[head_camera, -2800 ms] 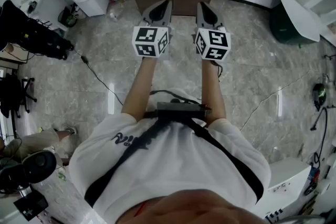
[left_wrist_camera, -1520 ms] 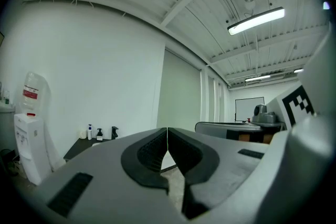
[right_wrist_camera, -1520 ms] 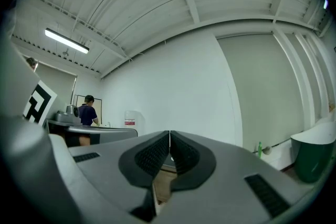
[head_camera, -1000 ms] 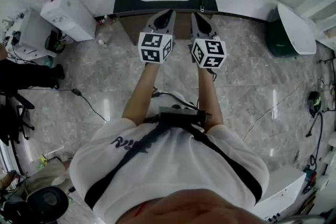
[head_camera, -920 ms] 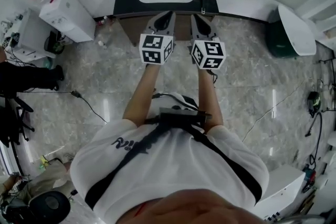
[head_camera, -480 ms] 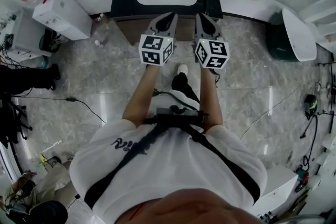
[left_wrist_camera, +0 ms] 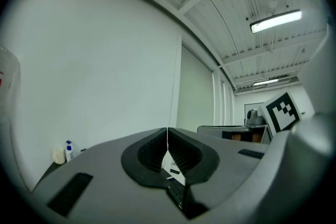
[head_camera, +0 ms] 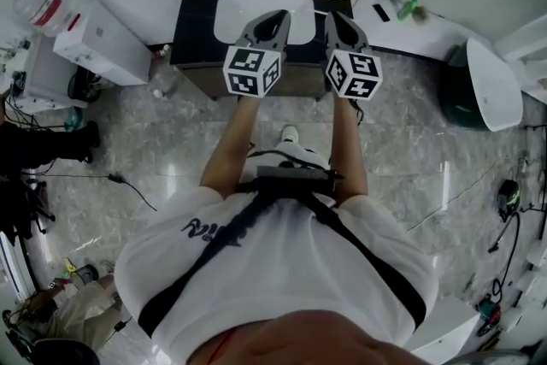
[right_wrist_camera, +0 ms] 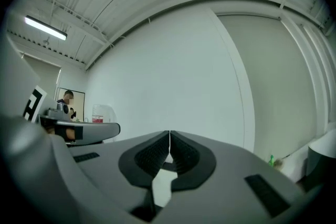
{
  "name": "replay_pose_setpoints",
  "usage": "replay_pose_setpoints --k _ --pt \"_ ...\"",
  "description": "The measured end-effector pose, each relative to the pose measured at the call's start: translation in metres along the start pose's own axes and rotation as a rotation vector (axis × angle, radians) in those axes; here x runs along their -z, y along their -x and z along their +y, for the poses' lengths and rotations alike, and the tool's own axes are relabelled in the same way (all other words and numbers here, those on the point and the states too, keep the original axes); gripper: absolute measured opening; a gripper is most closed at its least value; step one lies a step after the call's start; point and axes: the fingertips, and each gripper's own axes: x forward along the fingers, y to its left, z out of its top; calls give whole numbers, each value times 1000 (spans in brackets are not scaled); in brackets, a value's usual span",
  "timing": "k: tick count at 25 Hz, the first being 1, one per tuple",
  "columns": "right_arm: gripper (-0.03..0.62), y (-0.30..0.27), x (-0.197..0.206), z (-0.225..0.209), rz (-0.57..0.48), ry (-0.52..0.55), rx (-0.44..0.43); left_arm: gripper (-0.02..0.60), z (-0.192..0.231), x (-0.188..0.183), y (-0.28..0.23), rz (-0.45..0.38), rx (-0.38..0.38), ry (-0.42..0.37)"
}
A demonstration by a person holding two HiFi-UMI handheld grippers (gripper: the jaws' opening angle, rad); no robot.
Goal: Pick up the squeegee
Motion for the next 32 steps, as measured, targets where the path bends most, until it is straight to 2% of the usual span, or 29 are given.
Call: replay_pose_setpoints --k 4,7,12,16,23,32 --pt "9 -33 -30 -56 -45 14 13 9 0 -19 -66 -23 1 -25" --pt "9 -54 -24 -88 -33 5 11 9 2 -7 -103 -2 -8 -12" --pt "9 -81 28 -127 70 -61 2 9 15 37 -142 103 -35 27" --pt "9 -94 64 -142 140 -110 4 9 24 59 -158 155 -39 44" --pt "9 -115 112 -161 229 -144 38 9 36 104 -191 248 6 72" --pt "9 -132 194 -180 423 -184 108 9 59 171 -225 398 50 80"
